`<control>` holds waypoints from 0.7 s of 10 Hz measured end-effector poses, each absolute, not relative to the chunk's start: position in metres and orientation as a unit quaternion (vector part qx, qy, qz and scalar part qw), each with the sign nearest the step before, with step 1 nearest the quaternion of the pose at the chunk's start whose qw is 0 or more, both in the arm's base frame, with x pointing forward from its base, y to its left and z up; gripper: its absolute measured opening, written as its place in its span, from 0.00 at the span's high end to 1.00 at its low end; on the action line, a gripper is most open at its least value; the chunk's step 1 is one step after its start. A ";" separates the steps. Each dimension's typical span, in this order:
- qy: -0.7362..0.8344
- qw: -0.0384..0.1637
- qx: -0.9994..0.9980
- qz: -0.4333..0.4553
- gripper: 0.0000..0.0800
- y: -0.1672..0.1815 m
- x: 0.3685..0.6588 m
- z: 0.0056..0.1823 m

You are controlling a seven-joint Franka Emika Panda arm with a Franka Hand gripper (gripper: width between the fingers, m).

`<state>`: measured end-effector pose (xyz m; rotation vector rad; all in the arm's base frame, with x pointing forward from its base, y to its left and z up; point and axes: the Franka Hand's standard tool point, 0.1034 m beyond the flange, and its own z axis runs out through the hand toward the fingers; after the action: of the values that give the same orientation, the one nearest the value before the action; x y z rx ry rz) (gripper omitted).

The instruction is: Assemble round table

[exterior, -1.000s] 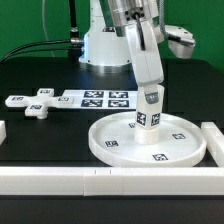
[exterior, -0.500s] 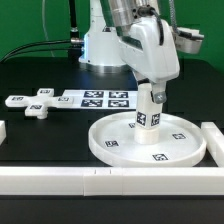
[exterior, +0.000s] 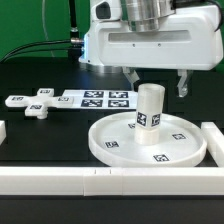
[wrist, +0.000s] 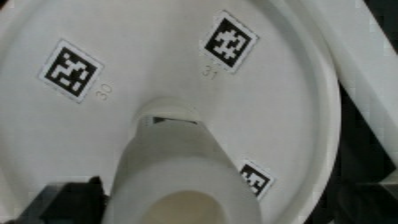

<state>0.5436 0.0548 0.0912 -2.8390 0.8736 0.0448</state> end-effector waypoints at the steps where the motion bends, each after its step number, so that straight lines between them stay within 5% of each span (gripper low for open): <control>1: 0.260 0.086 -0.962 0.012 0.19 0.054 0.544 0.091; 7: -0.018 0.069 -0.997 -0.014 0.19 0.053 0.547 0.093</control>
Offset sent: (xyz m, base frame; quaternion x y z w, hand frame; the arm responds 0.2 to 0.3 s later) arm 0.0000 0.0000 0.0000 0.0000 0.0000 -0.1938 0.9810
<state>0.5471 0.0525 0.0934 -3.0033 -0.0544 -0.0417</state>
